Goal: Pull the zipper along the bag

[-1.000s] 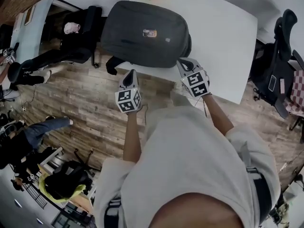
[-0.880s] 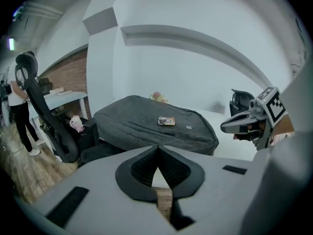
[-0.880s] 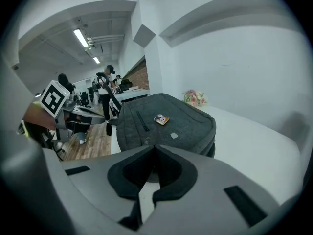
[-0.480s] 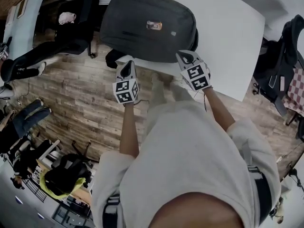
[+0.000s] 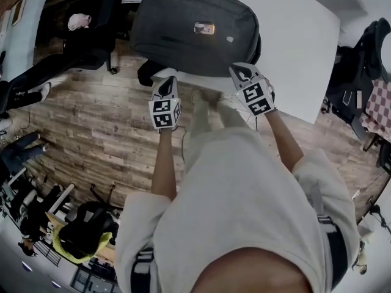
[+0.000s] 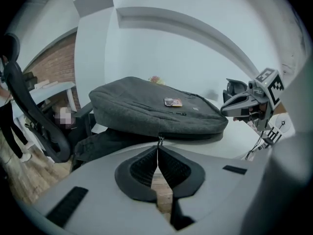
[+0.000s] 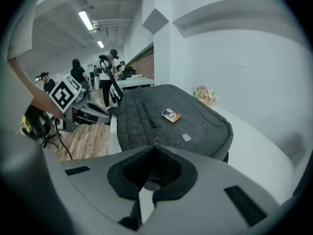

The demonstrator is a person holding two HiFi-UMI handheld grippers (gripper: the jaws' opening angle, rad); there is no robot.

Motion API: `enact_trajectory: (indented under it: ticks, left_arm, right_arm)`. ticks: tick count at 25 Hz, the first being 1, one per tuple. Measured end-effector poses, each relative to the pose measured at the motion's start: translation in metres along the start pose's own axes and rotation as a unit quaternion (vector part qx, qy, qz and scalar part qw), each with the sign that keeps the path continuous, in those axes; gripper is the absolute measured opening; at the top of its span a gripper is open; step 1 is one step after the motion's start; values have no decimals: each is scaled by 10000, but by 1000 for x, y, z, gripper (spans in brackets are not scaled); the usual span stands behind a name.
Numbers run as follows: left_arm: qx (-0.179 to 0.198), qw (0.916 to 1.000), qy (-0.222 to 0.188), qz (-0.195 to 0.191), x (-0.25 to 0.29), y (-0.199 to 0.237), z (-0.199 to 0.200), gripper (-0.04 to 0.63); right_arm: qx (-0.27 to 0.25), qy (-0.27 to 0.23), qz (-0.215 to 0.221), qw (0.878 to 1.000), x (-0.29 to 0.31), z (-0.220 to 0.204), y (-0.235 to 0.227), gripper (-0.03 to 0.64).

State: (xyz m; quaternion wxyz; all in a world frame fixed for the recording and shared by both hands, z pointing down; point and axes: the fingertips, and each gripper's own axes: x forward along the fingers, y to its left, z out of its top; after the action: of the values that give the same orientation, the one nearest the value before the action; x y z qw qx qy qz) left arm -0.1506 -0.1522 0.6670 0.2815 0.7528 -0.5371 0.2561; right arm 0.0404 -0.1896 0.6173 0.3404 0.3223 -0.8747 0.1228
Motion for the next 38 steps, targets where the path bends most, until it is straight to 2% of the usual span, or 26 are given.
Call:
enact_trajectory:
  ticks: [2, 6, 7, 9, 11, 15, 21, 24, 28, 35, 38]
  left_arm:
    - [59, 10000, 24, -76, 3, -2, -3, 28]
    - [187, 9994, 136, -261, 12, -10, -10, 30]
    - [222, 9992, 153, -287, 15, -10, -10, 46]
    - [311, 9987, 194, -342, 21, -10, -9, 136]
    - [465, 9979, 258, -366, 28, -11, -10, 166]
    - [728, 9966, 299, -231, 41, -10, -10, 165]
    - [562, 9983, 141, -79, 50, -9, 4, 162]
    - [536, 9984, 153, -48, 53, -11, 2, 128]
    - [646, 9978, 170, 17, 52, -14, 1, 47]
    - [814, 9961, 348, 20, 43, -11, -1, 34]
    - [1074, 9928, 528, 68, 38, -11, -5, 32]
  right_arm:
    - [-285, 50, 4, 9996, 0, -1, 0, 14]
    - [-388, 219, 106, 9989, 6, -11, -3, 13]
    - [-441, 271, 119, 9986, 8, -13, -3, 14]
    - [-572, 330, 121, 9977, 11, -15, -4, 13]
    - [-565, 317, 160, 9978, 13, -15, -4, 14]
    - [-448, 303, 214, 9983, 13, -17, 0, 13]
    - [-430, 251, 184, 9986, 15, -17, -1, 12]
    - [-409, 284, 168, 9986, 15, -16, -2, 14]
    - [-419, 323, 207, 9984, 13, -18, 0, 14]
    - [-437, 366, 272, 9980, 15, -20, -1, 12]
    - [-445, 372, 272, 9979, 16, -21, 0, 12]
